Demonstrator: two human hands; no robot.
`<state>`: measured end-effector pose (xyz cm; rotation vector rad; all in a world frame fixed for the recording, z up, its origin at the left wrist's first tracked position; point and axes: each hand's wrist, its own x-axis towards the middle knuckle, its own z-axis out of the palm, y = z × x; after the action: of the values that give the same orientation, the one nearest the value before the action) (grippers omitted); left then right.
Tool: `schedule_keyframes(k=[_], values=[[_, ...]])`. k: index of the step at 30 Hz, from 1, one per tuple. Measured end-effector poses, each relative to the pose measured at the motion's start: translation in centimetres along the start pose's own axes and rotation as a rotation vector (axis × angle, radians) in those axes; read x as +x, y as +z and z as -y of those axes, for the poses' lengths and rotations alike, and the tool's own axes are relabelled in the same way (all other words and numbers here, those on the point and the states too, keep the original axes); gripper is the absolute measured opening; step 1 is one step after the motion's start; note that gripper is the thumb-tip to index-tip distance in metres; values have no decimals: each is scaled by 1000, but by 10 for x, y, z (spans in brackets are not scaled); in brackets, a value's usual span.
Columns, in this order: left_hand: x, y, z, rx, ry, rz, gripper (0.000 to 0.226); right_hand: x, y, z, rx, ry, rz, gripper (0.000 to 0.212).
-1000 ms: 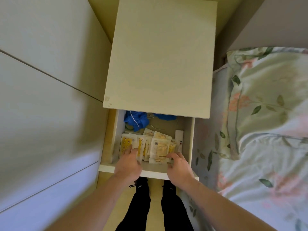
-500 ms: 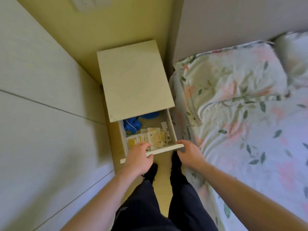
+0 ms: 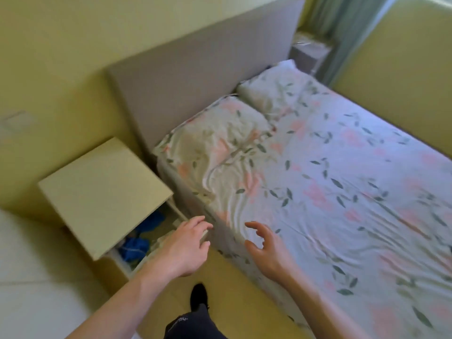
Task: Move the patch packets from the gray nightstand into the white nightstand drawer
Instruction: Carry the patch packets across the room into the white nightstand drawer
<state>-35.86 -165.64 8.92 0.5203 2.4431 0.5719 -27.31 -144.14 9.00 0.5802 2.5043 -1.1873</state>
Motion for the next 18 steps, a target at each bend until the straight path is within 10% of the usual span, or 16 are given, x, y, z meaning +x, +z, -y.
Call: schedule_keyframes(k=[18], values=[[-119,244,-446,257,744,136,48,-397,-216,-331,236,293,-620,50]])
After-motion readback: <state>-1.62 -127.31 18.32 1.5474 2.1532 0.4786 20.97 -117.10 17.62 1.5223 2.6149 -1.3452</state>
